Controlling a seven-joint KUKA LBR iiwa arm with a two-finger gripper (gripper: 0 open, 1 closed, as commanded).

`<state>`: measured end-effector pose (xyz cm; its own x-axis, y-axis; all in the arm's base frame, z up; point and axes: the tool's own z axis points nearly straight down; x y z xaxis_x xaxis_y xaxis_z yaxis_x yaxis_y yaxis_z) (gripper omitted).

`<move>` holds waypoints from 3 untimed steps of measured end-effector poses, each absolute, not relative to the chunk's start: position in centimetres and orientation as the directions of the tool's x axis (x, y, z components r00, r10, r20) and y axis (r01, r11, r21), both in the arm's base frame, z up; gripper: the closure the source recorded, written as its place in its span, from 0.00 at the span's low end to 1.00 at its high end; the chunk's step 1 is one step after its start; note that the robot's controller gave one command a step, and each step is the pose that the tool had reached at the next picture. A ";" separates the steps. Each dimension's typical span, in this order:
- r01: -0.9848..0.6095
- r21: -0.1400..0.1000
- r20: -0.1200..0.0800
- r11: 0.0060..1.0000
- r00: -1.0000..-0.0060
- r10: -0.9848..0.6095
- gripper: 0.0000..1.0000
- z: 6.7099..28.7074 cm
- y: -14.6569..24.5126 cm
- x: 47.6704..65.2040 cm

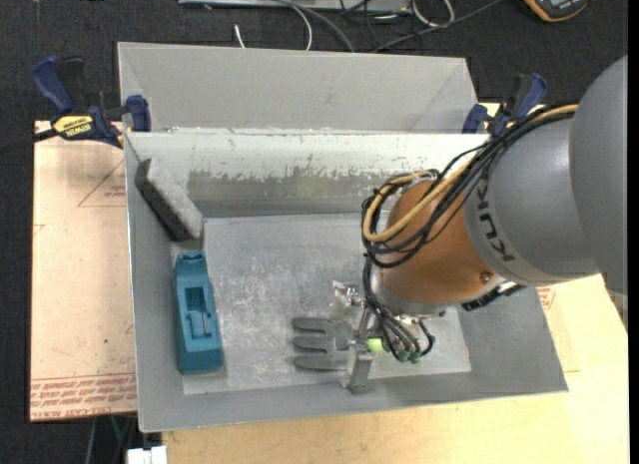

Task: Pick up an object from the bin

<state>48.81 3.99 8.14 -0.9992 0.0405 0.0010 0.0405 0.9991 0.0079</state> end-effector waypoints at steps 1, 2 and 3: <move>0.025 0.007 0.001 1.000 -1.000 0.025 0.00 7.9 4.1 49.0; -0.093 0.008 0.000 0.996 -0.996 -0.093 0.00 10.3 10.6 48.7; -0.102 0.011 0.000 0.995 -0.995 -0.102 0.00 9.2 10.7 49.5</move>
Offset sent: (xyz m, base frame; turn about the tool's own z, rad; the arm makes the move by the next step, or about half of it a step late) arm -0.0021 0.0870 0.0318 -0.1618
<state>49.51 10.69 9.19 -0.9948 -0.1023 0.0002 -0.1023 0.9947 0.0113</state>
